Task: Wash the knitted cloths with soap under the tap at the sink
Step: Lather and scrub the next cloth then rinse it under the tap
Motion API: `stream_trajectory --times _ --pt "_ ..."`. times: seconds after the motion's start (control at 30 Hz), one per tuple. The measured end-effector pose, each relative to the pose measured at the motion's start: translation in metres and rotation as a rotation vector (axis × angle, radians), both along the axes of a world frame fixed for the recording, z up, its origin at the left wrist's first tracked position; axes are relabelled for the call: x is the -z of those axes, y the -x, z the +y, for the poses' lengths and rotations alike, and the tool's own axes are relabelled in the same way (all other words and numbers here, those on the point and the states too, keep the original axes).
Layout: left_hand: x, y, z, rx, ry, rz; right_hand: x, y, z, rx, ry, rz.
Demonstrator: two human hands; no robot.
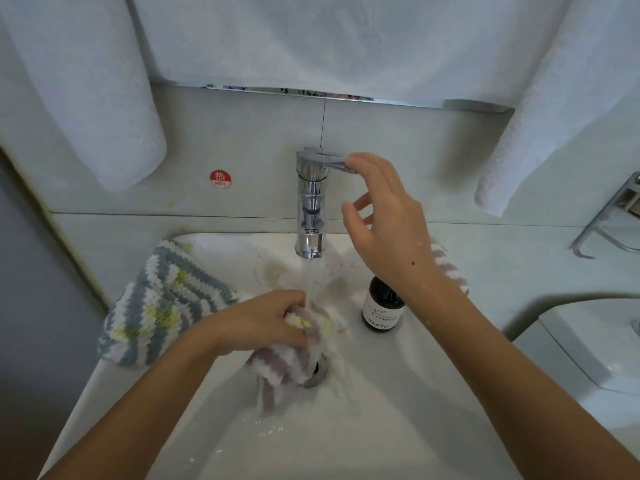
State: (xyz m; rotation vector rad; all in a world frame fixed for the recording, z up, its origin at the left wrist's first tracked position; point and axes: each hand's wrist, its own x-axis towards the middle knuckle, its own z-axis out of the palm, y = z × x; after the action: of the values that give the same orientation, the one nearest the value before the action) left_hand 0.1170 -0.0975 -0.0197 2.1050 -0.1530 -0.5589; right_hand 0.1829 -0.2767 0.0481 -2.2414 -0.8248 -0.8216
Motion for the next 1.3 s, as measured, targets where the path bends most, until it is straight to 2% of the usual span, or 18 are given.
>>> stream_trajectory --times 0.23,0.43,0.57,0.73,1.1,1.3 --pt "0.008 -0.006 -0.025 -0.180 0.214 0.023 0.014 0.007 -0.025 0.058 0.115 -0.027" --pt "0.011 -0.012 -0.053 -0.232 0.276 0.018 0.061 0.017 -0.084 0.124 0.170 0.219" --pt "0.005 -0.017 -0.075 -0.241 0.330 -0.005 0.074 0.018 -0.102 0.053 0.245 0.342" --pt "0.002 -0.024 -0.099 -0.255 0.400 -0.046 0.079 0.017 -0.103 0.021 0.250 0.338" --pt "0.005 -0.031 -0.111 -0.262 0.469 -0.116 0.084 0.020 -0.099 0.155 0.363 0.157" --pt "0.007 -0.031 -0.107 -0.248 0.478 -0.101 0.083 0.022 -0.100 0.198 0.409 0.194"
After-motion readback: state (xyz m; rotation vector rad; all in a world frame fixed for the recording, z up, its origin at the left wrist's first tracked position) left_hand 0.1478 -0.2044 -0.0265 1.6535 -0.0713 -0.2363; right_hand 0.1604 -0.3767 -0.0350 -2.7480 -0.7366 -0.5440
